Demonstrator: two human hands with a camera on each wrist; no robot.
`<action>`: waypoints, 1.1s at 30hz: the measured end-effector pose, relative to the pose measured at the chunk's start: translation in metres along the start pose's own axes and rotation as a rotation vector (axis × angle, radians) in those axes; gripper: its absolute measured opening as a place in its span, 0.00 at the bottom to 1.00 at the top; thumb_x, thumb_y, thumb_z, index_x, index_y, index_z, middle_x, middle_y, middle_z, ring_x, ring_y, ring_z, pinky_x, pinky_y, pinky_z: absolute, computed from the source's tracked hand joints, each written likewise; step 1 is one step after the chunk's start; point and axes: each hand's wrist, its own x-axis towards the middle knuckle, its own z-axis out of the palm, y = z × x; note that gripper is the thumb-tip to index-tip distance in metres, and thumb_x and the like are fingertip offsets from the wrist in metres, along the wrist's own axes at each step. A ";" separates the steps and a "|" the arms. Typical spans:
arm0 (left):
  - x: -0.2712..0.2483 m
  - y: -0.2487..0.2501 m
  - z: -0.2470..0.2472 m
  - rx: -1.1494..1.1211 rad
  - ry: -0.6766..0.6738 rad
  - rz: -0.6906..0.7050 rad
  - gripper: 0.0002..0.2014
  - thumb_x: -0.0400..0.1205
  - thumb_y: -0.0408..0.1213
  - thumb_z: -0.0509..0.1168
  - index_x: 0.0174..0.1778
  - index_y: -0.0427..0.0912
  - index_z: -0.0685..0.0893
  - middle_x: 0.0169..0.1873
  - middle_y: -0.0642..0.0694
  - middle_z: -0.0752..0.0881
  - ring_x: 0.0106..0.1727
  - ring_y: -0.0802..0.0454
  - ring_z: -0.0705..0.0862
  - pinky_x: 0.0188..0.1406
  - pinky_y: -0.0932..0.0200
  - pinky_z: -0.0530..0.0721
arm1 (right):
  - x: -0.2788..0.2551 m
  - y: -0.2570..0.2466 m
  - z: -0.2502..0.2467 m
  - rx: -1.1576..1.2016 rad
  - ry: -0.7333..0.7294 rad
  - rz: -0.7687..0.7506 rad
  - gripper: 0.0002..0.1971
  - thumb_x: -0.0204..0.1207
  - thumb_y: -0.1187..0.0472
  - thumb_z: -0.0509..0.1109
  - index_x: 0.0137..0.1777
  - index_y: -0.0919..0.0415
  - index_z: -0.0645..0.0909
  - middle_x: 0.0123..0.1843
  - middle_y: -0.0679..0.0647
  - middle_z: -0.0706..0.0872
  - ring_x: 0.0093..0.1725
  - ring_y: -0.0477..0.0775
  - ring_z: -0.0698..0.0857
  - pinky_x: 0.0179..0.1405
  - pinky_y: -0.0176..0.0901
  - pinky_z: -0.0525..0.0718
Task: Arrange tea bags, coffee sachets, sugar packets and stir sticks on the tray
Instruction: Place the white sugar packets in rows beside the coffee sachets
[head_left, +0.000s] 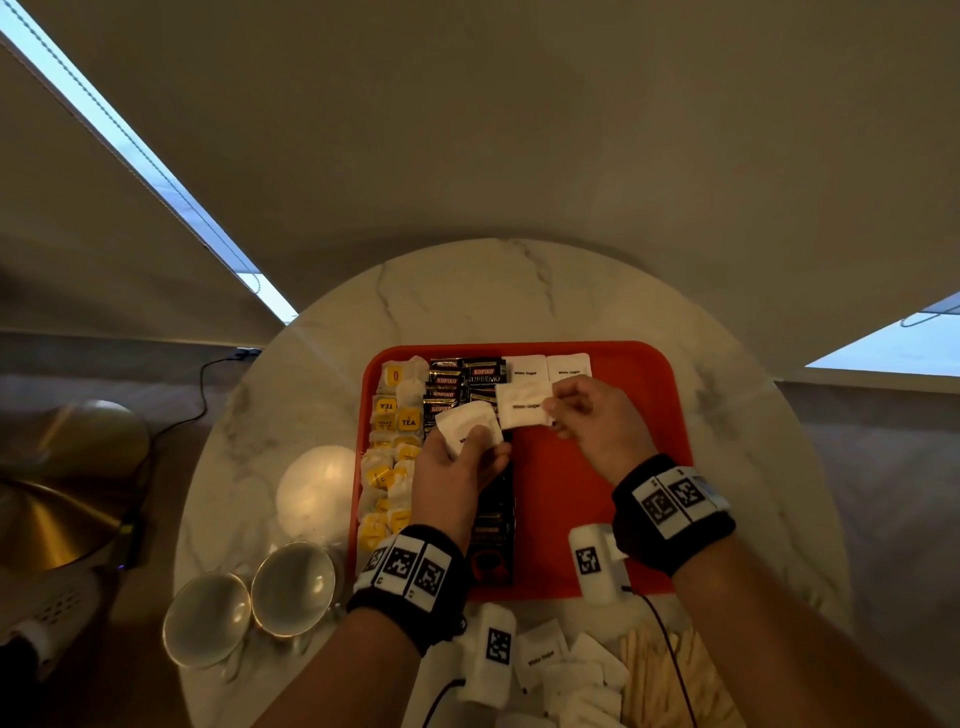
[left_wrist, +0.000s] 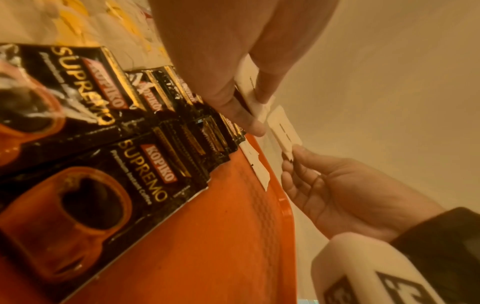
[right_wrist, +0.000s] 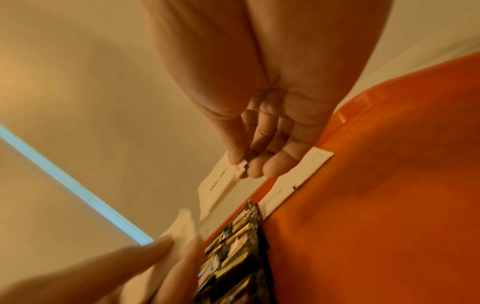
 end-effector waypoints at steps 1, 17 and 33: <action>0.001 0.000 -0.001 -0.007 0.009 -0.005 0.10 0.88 0.33 0.66 0.64 0.42 0.82 0.55 0.37 0.91 0.47 0.44 0.93 0.43 0.58 0.91 | 0.005 0.002 -0.005 -0.029 0.036 0.012 0.05 0.83 0.64 0.70 0.57 0.58 0.82 0.47 0.53 0.89 0.39 0.46 0.87 0.36 0.30 0.84; 0.004 0.002 -0.009 -0.009 -0.020 -0.047 0.12 0.87 0.27 0.63 0.65 0.40 0.83 0.55 0.34 0.91 0.50 0.42 0.93 0.47 0.56 0.92 | 0.067 0.018 0.010 -0.306 0.121 0.176 0.04 0.81 0.62 0.72 0.54 0.57 0.84 0.54 0.55 0.90 0.50 0.55 0.89 0.47 0.43 0.87; 0.008 -0.008 0.003 0.093 -0.049 0.018 0.11 0.85 0.32 0.70 0.63 0.38 0.85 0.49 0.39 0.92 0.43 0.48 0.90 0.45 0.55 0.91 | -0.009 -0.003 0.022 -0.007 -0.065 0.025 0.03 0.82 0.61 0.73 0.53 0.53 0.83 0.44 0.51 0.89 0.38 0.45 0.88 0.36 0.30 0.84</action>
